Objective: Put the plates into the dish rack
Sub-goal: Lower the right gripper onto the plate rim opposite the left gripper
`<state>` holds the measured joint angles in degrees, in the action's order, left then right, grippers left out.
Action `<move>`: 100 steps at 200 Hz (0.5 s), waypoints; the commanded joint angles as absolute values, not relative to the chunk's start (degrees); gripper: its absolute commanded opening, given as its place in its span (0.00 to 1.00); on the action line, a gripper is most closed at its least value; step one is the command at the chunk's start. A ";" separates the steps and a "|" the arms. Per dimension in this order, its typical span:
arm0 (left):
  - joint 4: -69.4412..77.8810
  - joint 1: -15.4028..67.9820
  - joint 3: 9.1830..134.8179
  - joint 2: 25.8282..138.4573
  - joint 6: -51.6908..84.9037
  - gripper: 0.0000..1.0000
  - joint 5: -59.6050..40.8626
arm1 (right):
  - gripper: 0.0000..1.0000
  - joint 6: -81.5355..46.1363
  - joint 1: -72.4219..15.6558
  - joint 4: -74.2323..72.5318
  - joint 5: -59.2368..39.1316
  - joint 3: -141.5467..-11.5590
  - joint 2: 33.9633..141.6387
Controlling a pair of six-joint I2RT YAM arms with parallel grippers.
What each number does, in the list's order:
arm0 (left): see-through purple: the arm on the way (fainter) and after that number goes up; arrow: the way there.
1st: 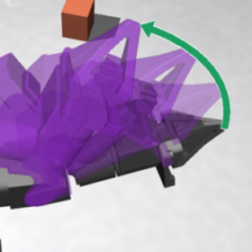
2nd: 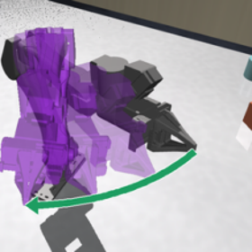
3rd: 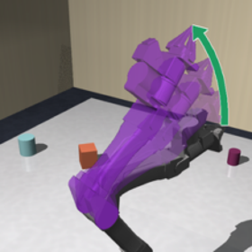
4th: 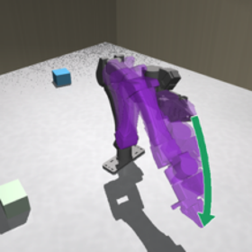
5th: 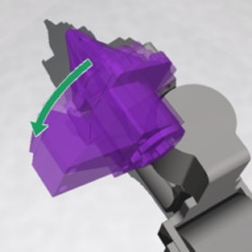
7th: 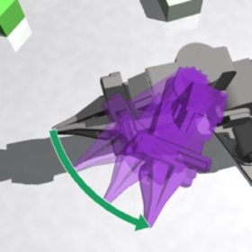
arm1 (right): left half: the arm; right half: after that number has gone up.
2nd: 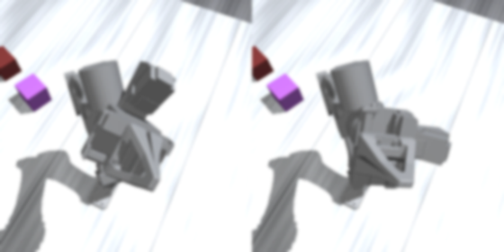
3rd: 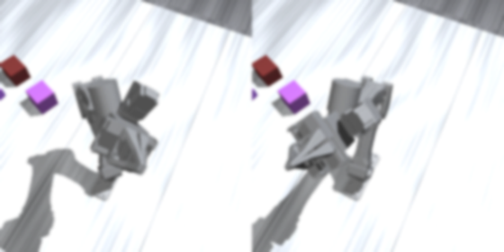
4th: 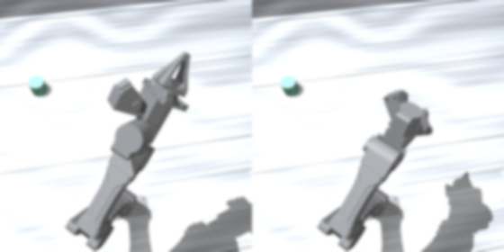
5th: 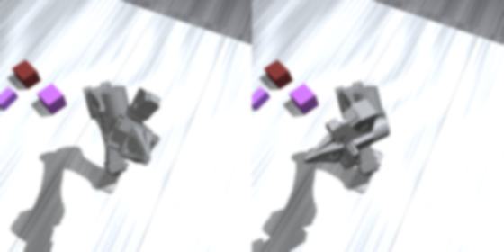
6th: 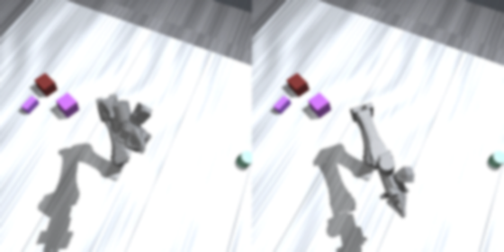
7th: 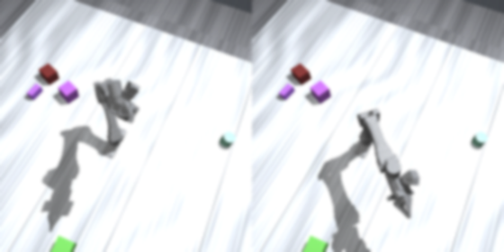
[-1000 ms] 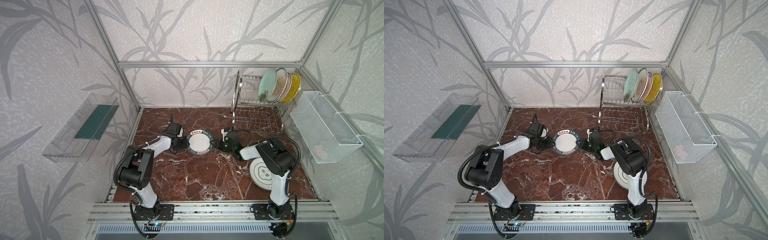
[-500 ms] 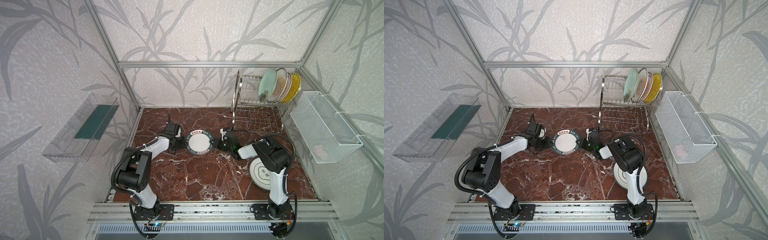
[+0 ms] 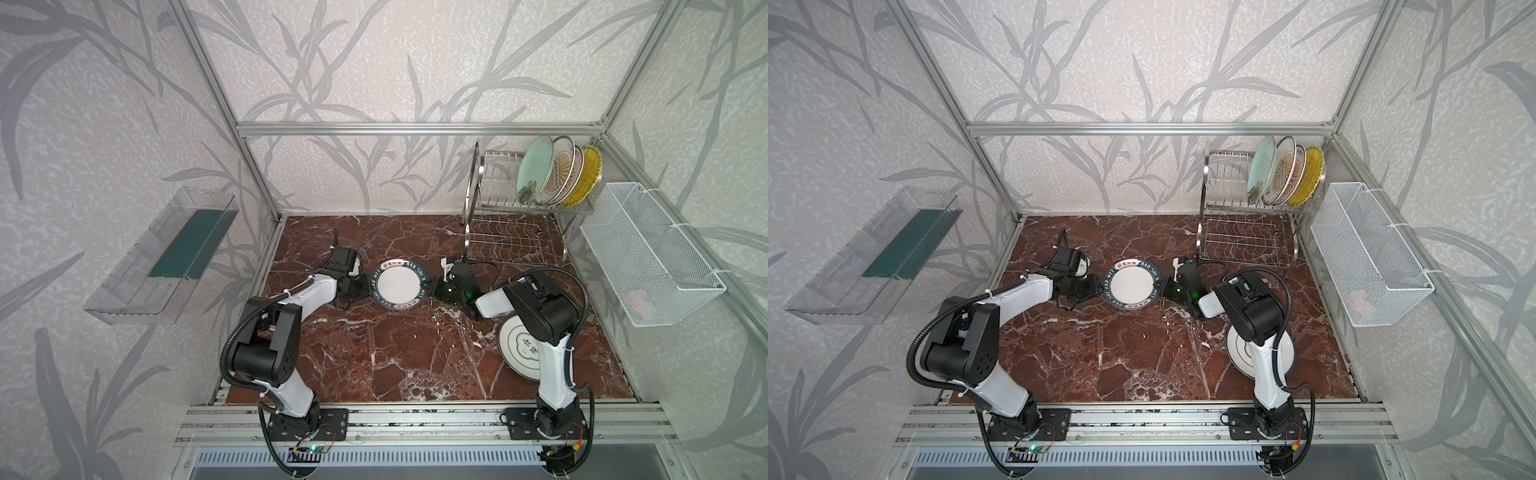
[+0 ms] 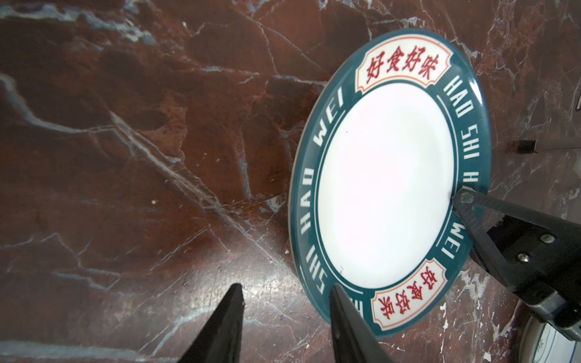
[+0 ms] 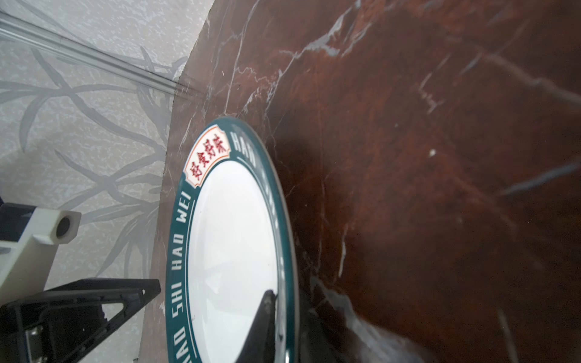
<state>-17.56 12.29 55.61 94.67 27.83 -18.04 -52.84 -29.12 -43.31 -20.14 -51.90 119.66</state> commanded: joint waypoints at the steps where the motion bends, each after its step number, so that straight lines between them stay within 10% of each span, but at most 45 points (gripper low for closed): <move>1: -18.46 11.95 54.84 91.84 27.33 0.44 -17.23 | 0.11 -52.35 -28.83 -41.40 -20.44 -51.68 120.72; 100: -18.06 10.83 53.46 88.52 27.42 0.44 -17.27 | 0.00 -52.12 -27.99 -42.01 -21.46 -50.05 117.78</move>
<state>-17.52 11.22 54.37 90.72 27.86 -18.04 -54.26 -28.38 -44.34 -21.56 -51.57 119.42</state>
